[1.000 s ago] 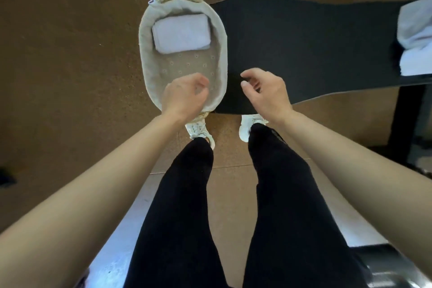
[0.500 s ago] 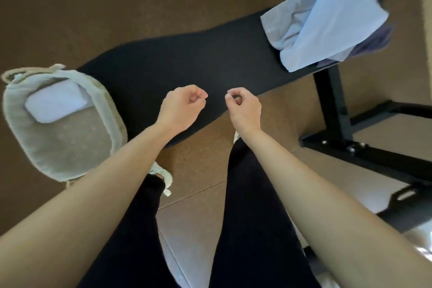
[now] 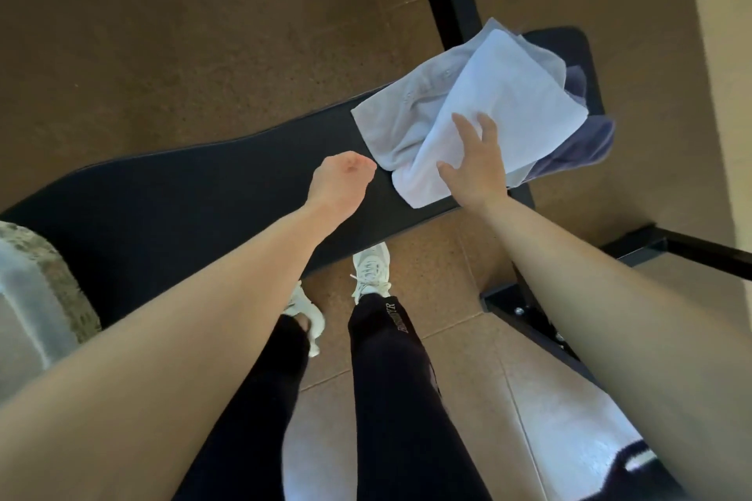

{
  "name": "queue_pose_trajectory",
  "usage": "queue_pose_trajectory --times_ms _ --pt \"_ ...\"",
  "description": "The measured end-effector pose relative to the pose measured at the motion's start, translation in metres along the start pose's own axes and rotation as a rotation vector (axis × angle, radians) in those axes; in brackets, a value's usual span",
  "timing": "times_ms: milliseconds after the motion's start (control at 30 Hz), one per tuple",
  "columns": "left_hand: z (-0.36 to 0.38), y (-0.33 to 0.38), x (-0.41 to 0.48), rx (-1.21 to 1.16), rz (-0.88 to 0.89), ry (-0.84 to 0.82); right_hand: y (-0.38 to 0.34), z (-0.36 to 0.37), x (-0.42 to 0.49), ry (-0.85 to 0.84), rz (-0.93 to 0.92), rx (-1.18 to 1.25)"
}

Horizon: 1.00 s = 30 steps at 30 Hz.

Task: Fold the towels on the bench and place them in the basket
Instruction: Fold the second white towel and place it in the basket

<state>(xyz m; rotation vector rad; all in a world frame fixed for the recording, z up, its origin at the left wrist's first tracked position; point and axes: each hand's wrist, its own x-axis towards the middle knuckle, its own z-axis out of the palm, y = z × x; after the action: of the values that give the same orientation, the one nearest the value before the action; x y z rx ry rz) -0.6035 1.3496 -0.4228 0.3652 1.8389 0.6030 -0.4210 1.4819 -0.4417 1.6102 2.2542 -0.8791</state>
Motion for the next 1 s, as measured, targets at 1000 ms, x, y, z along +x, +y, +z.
queue_pose_trajectory --times_ms 1000 --pt "0.075 0.034 0.034 0.382 0.262 -0.181 0.037 -0.074 0.050 0.268 0.056 -0.033"
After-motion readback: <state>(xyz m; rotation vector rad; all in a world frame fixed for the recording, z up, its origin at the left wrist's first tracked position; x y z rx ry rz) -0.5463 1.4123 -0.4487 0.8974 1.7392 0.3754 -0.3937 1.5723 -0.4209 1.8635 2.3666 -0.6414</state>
